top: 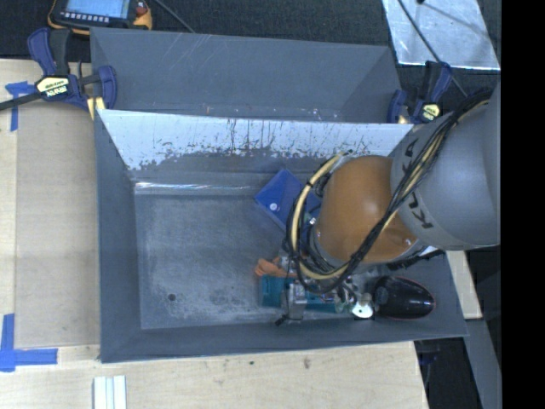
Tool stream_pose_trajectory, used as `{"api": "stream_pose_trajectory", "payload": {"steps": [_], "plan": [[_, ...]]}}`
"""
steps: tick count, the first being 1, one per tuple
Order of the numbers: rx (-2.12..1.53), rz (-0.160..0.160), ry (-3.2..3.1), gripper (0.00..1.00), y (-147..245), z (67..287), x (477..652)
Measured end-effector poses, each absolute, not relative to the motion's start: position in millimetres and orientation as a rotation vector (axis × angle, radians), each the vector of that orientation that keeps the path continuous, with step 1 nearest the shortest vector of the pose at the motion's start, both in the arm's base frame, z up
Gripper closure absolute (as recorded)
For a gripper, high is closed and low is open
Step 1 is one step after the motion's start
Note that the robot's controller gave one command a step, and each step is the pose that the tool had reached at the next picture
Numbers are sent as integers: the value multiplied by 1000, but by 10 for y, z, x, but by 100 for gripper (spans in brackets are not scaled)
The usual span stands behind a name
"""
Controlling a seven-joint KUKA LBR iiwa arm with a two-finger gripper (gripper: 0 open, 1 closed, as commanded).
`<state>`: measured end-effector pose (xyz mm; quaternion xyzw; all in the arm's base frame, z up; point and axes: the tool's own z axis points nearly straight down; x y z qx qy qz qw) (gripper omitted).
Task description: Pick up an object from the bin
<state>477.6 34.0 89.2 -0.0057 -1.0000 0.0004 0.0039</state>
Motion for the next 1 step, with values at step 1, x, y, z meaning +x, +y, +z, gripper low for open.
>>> {"api": "stream_pose_trajectory", "payload": {"steps": [1], "plan": [[-12,-1,-3150,100,345,1529,4808]]}}
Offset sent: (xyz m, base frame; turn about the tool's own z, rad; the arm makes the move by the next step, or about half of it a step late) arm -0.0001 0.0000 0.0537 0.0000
